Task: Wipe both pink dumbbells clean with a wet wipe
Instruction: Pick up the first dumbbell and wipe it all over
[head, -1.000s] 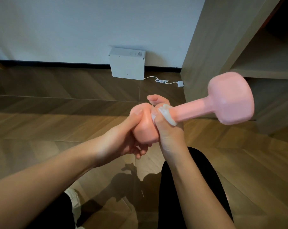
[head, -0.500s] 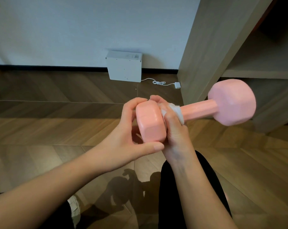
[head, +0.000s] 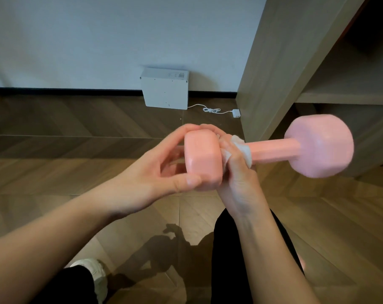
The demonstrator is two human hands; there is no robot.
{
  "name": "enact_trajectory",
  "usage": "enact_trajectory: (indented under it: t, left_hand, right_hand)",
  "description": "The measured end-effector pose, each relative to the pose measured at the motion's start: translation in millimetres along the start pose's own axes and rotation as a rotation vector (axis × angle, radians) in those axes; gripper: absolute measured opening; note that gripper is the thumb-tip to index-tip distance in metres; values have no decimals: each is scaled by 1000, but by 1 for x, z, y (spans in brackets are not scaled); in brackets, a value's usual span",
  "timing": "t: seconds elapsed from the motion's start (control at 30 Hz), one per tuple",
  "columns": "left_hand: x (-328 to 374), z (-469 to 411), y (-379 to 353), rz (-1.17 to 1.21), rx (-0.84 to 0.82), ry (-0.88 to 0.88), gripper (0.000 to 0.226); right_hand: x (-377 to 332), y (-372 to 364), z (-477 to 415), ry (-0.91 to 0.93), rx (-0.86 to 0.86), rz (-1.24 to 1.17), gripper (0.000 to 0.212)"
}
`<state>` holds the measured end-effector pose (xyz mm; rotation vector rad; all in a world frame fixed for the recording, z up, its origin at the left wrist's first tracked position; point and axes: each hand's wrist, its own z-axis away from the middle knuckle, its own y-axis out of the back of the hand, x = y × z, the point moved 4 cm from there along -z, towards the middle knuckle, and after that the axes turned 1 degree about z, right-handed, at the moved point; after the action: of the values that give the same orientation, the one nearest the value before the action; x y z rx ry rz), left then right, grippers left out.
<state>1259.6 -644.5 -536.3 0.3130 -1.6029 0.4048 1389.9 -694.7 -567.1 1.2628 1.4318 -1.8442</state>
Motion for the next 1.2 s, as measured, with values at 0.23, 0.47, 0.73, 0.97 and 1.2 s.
enact_trajectory:
  t: [0.23, 0.47, 0.73, 0.97, 1.2]
  left_hand:
    - [-9, 1, 5, 6, 60, 127, 87]
    - [-20, -5, -5, 486, 50, 504, 73]
    - [7, -2, -3, -149, 102, -52, 80]
    - [-12, -7, 1, 269, 70, 275, 76]
    - [-10, -4, 1, 287, 103, 380, 59]
  right_hand:
    - [3, 4, -2, -2, -19, 71, 16]
    - [4, 4, -2, -6, -101, 235, 39]
    - [-4, 6, -2, 98, -88, 136, 35]
    - [-5, 6, 1, 75, -96, 179, 36]
    - [4, -3, -2, 16, -150, 156, 49]
